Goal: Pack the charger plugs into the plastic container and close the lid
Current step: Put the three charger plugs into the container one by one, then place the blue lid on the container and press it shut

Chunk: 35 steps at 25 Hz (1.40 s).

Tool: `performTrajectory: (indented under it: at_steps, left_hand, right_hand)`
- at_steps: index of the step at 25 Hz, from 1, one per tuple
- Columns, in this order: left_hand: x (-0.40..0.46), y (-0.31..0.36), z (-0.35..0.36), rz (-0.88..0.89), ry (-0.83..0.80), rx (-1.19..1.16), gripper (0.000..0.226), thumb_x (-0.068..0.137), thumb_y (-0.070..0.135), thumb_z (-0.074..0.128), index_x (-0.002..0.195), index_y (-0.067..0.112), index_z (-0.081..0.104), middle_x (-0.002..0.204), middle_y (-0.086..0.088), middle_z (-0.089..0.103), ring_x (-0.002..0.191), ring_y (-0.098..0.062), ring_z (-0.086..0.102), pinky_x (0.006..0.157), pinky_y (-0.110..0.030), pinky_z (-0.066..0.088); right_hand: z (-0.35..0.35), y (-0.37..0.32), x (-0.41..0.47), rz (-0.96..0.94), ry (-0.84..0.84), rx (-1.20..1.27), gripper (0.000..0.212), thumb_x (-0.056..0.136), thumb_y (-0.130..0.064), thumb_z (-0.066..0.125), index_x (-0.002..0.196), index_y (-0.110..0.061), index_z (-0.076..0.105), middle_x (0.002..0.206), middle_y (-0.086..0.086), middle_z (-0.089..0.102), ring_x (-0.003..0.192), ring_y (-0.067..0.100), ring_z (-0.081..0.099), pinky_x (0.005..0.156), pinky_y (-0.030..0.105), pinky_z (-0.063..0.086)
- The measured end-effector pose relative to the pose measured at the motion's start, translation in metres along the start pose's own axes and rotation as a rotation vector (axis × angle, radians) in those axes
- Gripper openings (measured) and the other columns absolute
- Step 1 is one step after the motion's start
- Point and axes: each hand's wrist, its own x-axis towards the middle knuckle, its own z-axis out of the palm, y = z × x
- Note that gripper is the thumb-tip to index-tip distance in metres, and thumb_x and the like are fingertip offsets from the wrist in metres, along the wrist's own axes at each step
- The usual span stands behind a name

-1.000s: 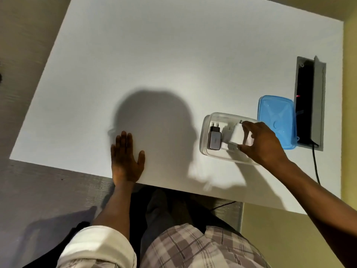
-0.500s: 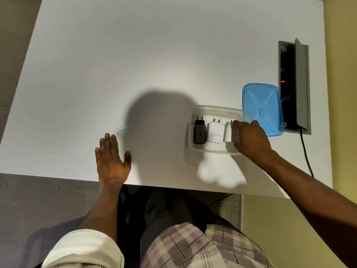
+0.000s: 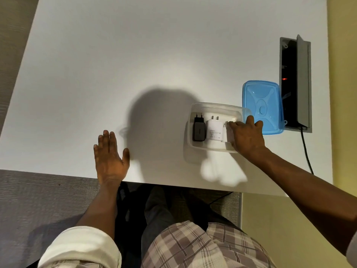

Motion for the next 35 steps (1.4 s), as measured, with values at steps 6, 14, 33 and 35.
performTrajectory:
  at_steps: [6, 14, 33, 35]
  left_hand:
    - [-0.001, -0.001, 0.001, 0.012, 0.005, 0.010, 0.073, 0.098, 0.051, 0.024, 0.159, 0.016, 0.005, 0.168, -0.009, 0.008, 0.156, -0.028, 0.007, 0.125, -0.038, -0.002]
    - [-0.002, 0.012, -0.013, -0.017, -0.133, -0.004, 0.075, 0.099, 0.048, 0.029, 0.158, 0.010, 0.004, 0.168, -0.012, 0.000, 0.156, -0.030, 0.002, 0.126, -0.049, 0.008]
    - [0.013, 0.267, -0.085, 0.487, -0.105, -0.306, 0.079, 0.096, 0.054, 0.045, 0.159, 0.017, 0.013, 0.169, 0.004, 0.002, 0.156, -0.011, -0.002, 0.127, -0.032, 0.006]
    - [0.018, 0.299, -0.085, 0.535, -0.119, -0.308, 0.078, 0.096, 0.052, 0.046, 0.159, 0.017, 0.015, 0.169, 0.002, 0.003, 0.156, -0.012, 0.000, 0.127, -0.032, 0.006]
  right_hand:
    - [-0.002, -0.002, 0.001, 0.012, -0.030, -0.030, 0.058, 0.081, -0.019, 0.068, 0.136, -0.018, 0.049, 0.120, 0.004, 0.065, 0.117, 0.034, 0.044, 0.088, 0.043, 0.036]
    - [-0.016, 0.005, -0.015, -0.004, 0.086, 0.092, 0.048, 0.080, -0.021, 0.068, 0.127, -0.017, 0.054, 0.114, 0.007, 0.066, 0.107, 0.034, 0.048, 0.081, 0.042, 0.035]
    - [-0.007, 0.108, -0.043, 0.213, 0.359, 0.567, 0.040, 0.078, -0.018, 0.077, 0.115, -0.005, 0.067, 0.099, 0.016, 0.073, 0.093, 0.036, 0.064, 0.079, 0.047, 0.056]
    - [0.004, 0.121, -0.038, 0.283, 0.326, 0.634, 0.042, 0.079, -0.019, 0.075, 0.118, -0.008, 0.065, 0.102, 0.014, 0.073, 0.096, 0.035, 0.064, 0.080, 0.045, 0.056]
